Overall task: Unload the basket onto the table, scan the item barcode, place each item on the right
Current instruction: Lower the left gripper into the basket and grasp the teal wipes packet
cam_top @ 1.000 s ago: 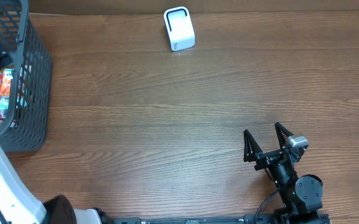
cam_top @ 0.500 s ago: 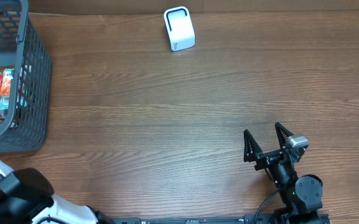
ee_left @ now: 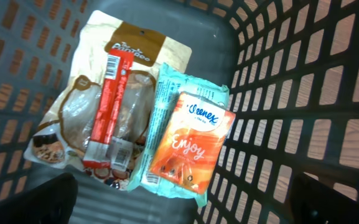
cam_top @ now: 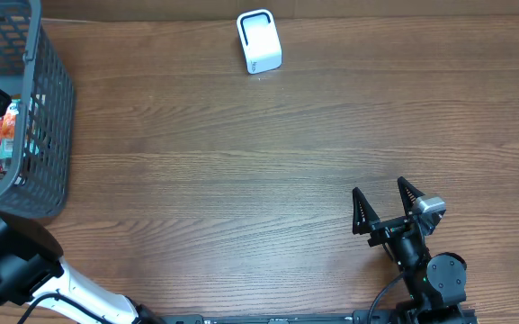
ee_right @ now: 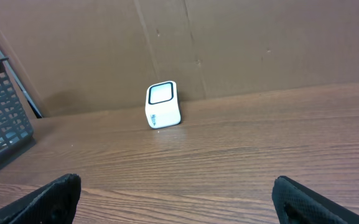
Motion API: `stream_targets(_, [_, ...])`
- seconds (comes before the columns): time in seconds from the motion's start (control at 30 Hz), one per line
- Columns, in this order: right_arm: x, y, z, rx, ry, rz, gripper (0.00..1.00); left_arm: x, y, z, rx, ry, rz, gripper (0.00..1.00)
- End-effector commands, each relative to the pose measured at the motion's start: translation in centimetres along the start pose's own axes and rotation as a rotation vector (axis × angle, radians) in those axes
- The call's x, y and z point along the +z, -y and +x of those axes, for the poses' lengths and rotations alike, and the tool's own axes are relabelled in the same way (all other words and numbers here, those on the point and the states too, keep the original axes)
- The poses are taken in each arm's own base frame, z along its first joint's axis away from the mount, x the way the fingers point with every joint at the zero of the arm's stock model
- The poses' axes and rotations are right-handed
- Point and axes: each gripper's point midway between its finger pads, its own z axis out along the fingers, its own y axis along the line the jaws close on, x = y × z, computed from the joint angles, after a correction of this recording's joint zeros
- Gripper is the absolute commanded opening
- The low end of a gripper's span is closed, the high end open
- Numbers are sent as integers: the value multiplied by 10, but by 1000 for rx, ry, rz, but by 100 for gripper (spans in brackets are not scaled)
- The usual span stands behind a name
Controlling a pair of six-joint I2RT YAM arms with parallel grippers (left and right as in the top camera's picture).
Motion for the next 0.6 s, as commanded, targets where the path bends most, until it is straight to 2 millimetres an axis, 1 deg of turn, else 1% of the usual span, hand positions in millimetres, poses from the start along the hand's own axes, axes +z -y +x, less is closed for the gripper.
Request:
stream_targets(0.0, [0,1,2,-8,1,4,100,13,0,2,27,-18,36,100])
stream_targets(0.17, [0,1,2,-8,1,4,100,37,-4,12,10,-77,50,100])
stream_targets(0.37, [0,1,2,-8,1,4,100,73,-10,29,-15,-165,78,100])
stream_targets(0.57, [0,1,2,-8,1,4,100,107,-11,45,-34,-241,110,100])
